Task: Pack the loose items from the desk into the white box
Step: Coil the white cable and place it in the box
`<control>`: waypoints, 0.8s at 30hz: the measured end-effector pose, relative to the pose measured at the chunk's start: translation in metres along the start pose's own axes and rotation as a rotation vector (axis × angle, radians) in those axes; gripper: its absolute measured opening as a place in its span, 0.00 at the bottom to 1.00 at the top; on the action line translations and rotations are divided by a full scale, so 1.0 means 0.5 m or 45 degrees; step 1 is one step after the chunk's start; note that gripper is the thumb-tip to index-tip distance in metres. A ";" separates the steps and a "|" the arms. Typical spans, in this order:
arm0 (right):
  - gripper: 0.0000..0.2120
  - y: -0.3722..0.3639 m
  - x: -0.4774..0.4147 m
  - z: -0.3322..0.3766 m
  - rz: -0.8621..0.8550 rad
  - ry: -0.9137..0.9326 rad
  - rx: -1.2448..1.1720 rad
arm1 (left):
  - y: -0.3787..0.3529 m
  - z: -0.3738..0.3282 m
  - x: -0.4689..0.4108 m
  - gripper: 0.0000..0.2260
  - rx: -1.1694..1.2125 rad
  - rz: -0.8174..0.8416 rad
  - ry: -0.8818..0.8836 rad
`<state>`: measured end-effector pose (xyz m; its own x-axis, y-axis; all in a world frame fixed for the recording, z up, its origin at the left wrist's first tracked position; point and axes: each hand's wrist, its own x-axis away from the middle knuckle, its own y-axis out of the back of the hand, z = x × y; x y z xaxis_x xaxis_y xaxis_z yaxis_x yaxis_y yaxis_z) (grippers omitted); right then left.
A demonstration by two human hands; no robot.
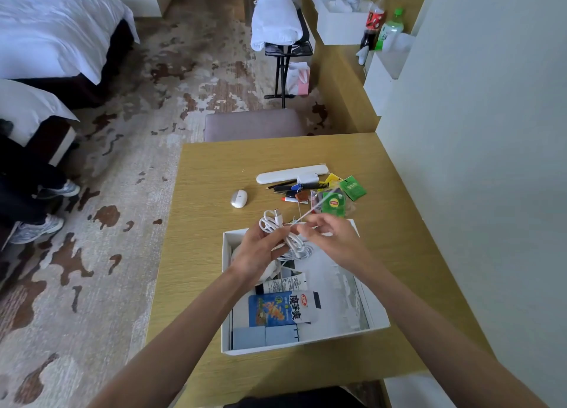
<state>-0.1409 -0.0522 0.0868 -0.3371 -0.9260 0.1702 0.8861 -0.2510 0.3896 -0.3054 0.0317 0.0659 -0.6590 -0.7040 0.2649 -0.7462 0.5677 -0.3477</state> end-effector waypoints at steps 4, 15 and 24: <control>0.16 -0.023 0.006 -0.023 0.111 -0.005 0.025 | -0.005 0.007 0.001 0.14 -0.013 -0.024 0.030; 0.08 -0.002 0.028 -0.063 0.045 0.086 0.134 | -0.050 0.022 -0.022 0.14 -0.723 -0.032 0.047; 0.08 0.042 0.037 -0.112 -0.012 -0.183 0.072 | 0.010 0.088 -0.056 0.22 -2.520 0.064 -0.283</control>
<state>-0.1104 -0.0902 0.0475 -0.3908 -0.8728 0.2923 0.8647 -0.2393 0.4417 -0.2864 0.0355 0.0173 -0.7740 -0.6179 0.1379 0.1186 0.0724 0.9903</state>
